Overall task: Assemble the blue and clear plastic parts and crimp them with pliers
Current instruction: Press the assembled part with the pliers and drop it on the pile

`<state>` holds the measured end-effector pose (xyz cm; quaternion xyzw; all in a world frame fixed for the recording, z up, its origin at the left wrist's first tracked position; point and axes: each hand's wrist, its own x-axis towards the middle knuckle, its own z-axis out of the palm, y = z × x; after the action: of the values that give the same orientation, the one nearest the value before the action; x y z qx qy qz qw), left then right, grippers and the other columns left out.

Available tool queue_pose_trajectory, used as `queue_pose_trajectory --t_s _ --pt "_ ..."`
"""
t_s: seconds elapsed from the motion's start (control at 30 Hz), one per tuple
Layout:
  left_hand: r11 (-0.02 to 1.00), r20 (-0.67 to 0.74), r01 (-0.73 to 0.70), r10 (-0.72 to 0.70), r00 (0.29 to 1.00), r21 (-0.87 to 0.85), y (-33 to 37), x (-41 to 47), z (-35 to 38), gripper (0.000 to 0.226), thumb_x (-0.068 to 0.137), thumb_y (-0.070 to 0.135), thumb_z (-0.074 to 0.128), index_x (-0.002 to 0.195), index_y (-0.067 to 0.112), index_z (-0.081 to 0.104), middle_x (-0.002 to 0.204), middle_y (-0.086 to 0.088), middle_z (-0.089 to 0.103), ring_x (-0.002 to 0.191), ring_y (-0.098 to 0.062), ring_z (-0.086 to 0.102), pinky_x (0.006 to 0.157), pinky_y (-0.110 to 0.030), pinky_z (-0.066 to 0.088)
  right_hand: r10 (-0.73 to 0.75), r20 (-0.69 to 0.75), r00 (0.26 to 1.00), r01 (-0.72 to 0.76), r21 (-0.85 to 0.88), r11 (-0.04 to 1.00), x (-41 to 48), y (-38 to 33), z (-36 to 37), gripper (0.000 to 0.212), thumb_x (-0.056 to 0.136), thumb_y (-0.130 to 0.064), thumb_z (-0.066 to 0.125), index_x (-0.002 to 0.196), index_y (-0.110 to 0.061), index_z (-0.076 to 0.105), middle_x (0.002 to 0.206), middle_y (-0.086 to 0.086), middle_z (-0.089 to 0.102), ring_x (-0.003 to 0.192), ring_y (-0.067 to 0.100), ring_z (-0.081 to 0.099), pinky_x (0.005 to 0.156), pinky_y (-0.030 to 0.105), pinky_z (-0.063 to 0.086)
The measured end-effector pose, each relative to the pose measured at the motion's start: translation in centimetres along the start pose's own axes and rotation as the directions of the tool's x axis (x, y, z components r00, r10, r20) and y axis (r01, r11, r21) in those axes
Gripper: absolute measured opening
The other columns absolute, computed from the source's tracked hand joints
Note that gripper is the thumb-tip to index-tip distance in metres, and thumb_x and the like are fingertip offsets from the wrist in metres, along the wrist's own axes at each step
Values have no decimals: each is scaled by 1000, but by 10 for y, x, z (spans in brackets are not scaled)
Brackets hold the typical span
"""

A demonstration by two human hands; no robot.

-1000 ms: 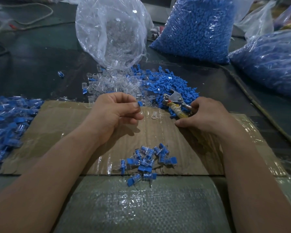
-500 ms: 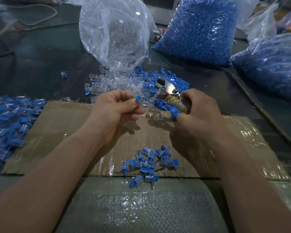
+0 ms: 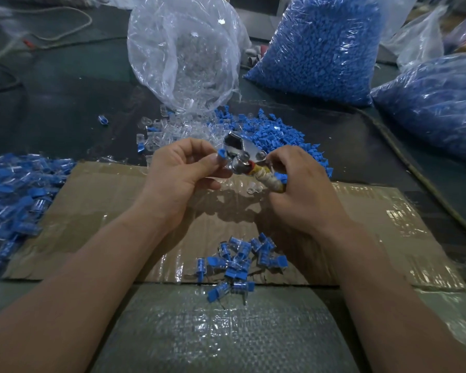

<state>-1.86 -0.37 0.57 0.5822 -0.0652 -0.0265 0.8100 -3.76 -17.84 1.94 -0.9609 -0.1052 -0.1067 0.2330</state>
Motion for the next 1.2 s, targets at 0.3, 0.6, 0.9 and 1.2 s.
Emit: queue_pose_trajectory --t_s 0.3,0.6,0.9,1.2 --pt "998 -1 -31 31 1000 59 0 -1 0 11 78 -2 58 77 8 58 69 -5 68 65 -15 67 49 -17 51 -15 37 999 15 -10 1000 0 0 2 30 77 -12 61 95 -23 40 94 -3 43 87 12 39 72 25 29" --pt "976 20 -114 113 993 186 -3 -3 2 13 80 -3 58 77 9 57 64 1 68 61 -9 66 50 -16 51 -75 43 996 77 -38 996 -1 -2 0 23 75 -15 59 80 -25 38 72 -9 40 67 11 38 61 25 26" --pt "947 11 -162 165 986 276 -2 -3 2 19 82 -7 58 76 11 57 68 -2 65 59 -8 66 51 -16 50 -70 37 997 69 26 997 0 -4 -1 35 75 -19 60 62 -33 30 64 -15 41 61 1 38 56 23 30" --pt "942 -16 -158 170 985 296 -4 -2 4 20 81 -8 59 74 11 56 67 -5 63 55 -7 65 50 -16 51 -53 57 997 52 12 999 1 -3 1 22 78 -17 63 74 -25 43 66 -16 44 63 0 40 59 24 31"
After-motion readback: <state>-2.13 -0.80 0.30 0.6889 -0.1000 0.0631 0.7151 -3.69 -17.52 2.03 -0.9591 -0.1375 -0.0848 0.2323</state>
